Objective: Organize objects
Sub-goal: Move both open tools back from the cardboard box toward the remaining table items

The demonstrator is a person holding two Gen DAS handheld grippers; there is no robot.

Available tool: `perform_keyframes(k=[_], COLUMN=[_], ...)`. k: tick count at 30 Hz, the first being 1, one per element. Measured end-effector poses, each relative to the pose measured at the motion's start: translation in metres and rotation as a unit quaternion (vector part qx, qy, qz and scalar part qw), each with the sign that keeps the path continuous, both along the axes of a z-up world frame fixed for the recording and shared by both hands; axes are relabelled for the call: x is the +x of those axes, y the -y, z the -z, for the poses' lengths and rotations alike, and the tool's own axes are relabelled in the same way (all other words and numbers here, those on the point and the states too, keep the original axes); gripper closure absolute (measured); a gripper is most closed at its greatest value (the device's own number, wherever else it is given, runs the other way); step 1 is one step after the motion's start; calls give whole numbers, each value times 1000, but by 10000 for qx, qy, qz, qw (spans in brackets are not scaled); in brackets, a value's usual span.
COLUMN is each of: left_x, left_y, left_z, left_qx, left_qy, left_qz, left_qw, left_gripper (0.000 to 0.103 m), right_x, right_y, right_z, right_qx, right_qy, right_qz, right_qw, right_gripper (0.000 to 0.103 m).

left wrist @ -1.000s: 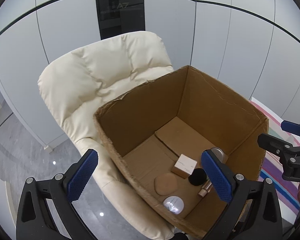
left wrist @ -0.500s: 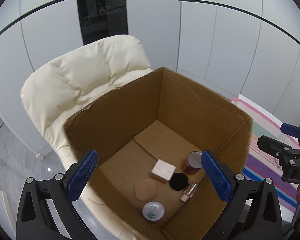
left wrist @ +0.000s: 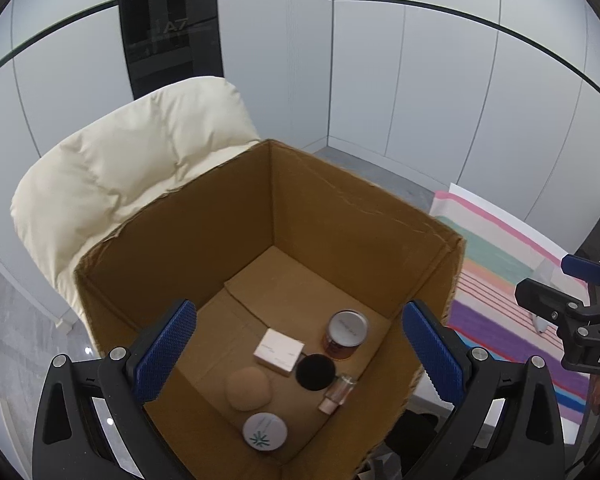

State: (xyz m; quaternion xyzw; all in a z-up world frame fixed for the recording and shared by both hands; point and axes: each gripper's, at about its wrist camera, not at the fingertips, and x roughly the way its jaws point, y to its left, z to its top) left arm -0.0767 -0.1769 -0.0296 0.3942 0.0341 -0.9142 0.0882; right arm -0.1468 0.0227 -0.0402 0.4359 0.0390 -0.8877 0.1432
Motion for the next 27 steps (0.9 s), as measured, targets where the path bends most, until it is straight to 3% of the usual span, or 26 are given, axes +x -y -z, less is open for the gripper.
perform_keyframes(k=[27], left_x=[-42], left_y=[-107], left_z=[-1], left_qx=[20], left_qy=[-25], left_qz=[843], left_qw=[9964], left_gripper=[0], right_x=[9], right_y=[-114], right_z=[4], right_qx=[-23], right_qy=[79], right_qz=[880], right_qw=[9961], right_gripper=[0])
